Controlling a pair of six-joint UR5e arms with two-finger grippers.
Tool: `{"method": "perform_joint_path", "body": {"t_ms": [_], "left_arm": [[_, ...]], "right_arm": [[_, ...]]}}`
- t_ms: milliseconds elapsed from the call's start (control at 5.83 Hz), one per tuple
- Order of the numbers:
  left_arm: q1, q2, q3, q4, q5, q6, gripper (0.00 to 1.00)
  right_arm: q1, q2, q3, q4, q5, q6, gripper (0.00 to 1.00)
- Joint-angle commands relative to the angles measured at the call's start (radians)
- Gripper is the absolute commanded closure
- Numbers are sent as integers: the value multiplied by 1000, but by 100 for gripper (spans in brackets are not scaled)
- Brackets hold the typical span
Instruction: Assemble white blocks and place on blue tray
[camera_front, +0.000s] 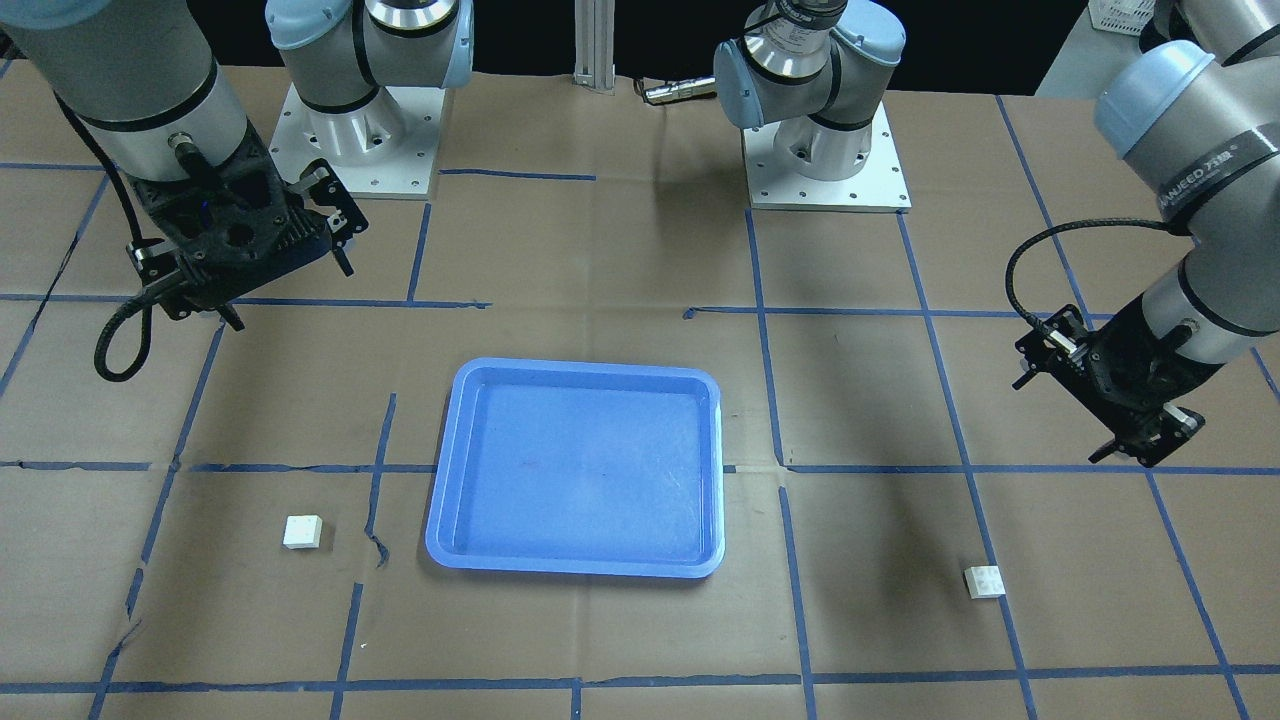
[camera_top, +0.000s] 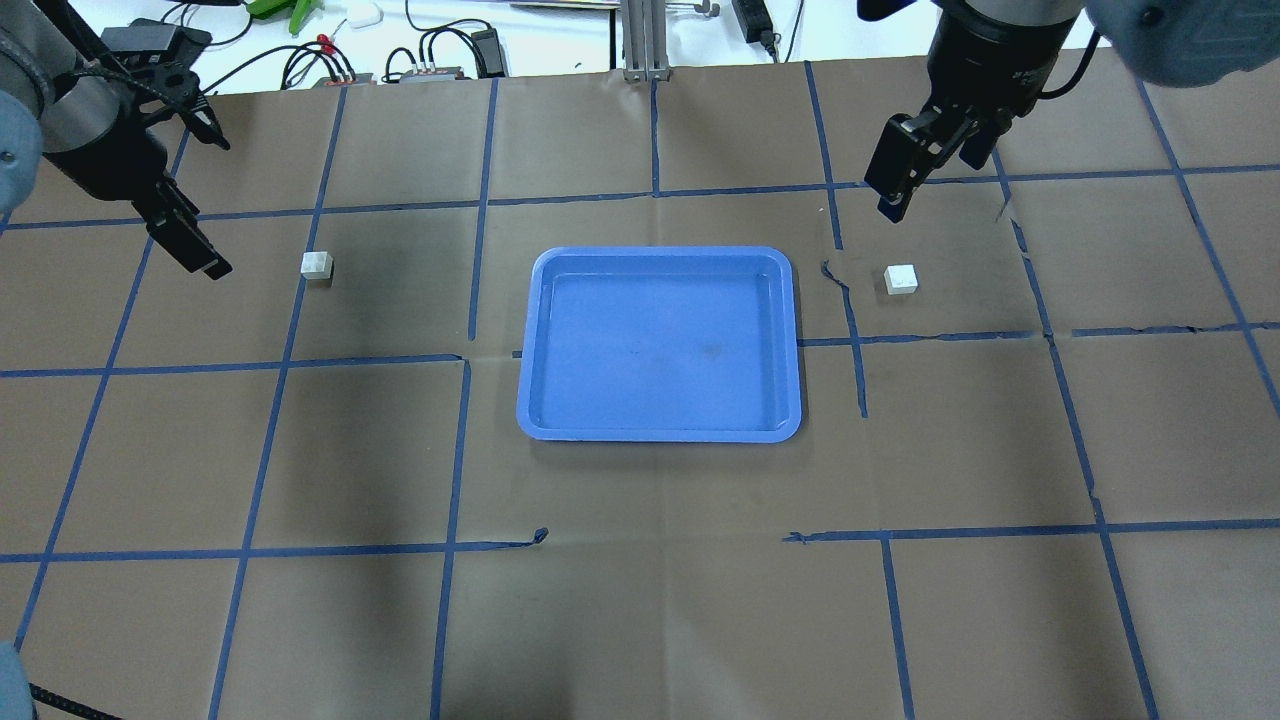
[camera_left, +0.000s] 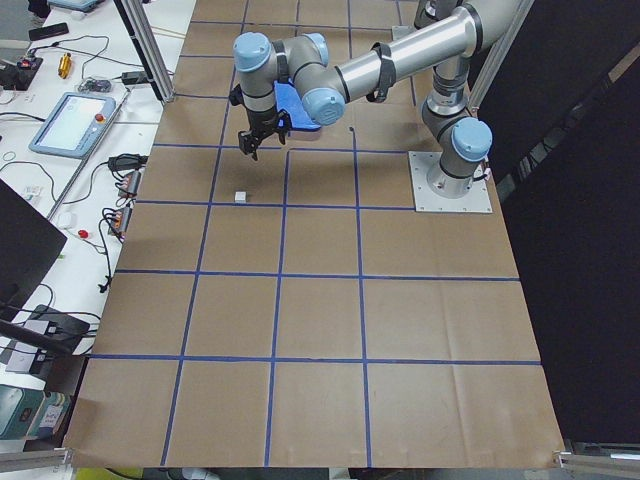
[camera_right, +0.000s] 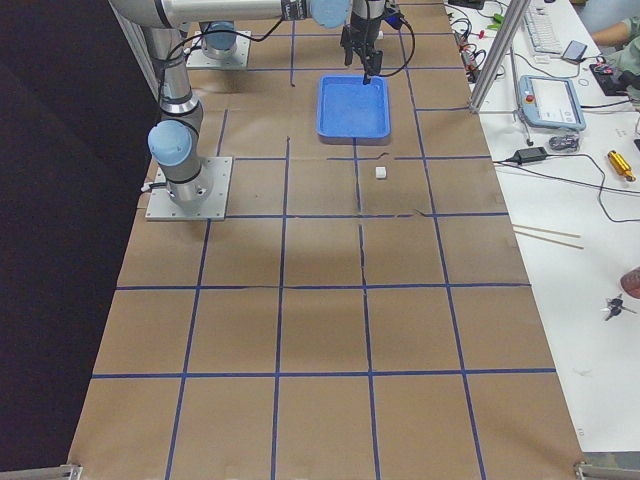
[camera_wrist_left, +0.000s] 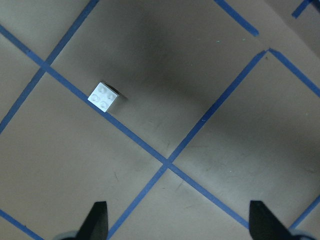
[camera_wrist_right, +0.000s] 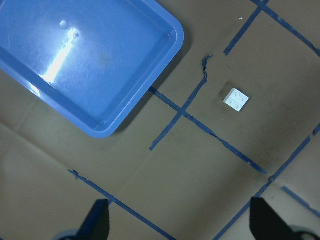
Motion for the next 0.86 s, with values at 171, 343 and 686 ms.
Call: {"method": "perform_joint_path", "body": {"t_ms": [171, 343, 686], "left_arm": [[70, -113, -5, 125, -134, 456, 2], [72, -170, 7, 189, -178, 489, 2], [76, -263, 7, 289, -336, 442, 2]], "right_arm": [[-118, 51, 0, -85, -17, -616, 0], [-147, 75, 0, -106, 30, -768, 0], [-207, 137, 0, -125, 128, -1083, 0]]}}
